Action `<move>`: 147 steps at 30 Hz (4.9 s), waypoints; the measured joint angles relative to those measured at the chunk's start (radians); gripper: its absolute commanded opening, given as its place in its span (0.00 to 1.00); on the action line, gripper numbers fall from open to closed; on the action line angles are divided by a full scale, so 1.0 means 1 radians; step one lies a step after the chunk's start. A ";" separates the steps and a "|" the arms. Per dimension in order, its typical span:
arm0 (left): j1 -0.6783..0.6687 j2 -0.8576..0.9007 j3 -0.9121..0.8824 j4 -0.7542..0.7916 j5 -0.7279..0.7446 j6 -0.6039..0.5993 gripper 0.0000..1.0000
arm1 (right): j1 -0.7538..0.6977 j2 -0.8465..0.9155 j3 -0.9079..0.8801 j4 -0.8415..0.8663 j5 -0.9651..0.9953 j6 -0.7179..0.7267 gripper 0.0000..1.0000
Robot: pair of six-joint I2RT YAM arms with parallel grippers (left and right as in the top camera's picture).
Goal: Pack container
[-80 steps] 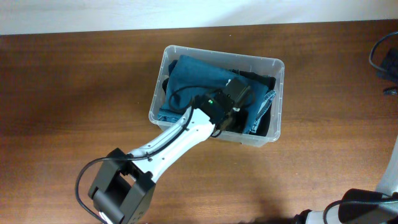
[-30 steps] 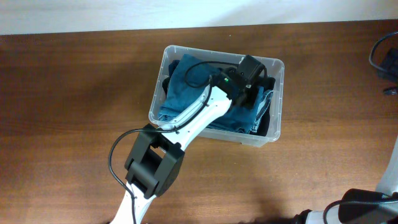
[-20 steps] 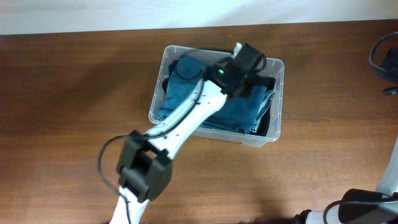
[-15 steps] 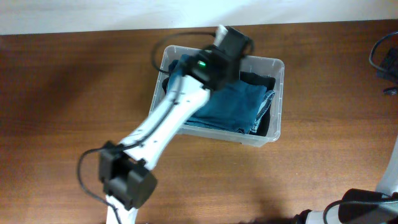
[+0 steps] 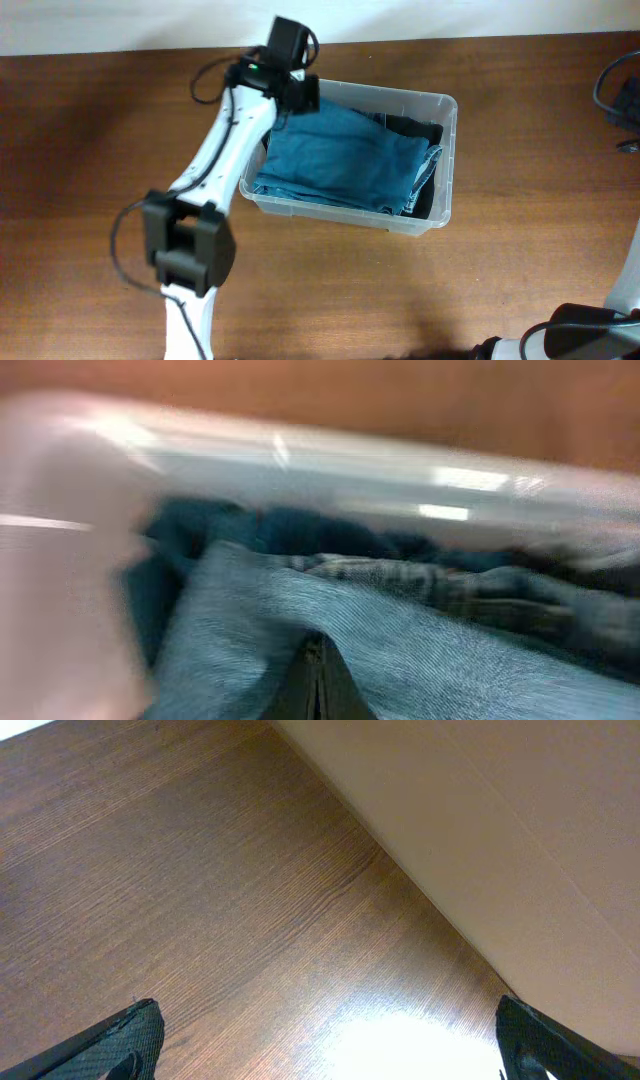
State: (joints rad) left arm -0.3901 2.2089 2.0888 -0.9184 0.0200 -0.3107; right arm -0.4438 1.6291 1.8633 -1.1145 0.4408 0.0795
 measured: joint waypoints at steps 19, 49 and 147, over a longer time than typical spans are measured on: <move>-0.010 0.058 0.051 -0.092 0.055 -0.004 0.01 | 0.000 0.000 0.000 0.000 0.000 0.000 0.98; -0.133 -0.095 -0.283 -0.248 0.079 -0.030 0.01 | 0.000 0.000 0.000 0.000 0.000 0.000 0.98; -0.300 0.031 -0.038 -0.542 0.055 -0.053 0.00 | 0.000 0.000 0.000 0.000 0.000 0.000 0.98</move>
State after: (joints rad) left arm -0.6899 2.2395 2.0510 -1.4609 0.0753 -0.3634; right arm -0.4438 1.6291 1.8633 -1.1145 0.4408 0.0795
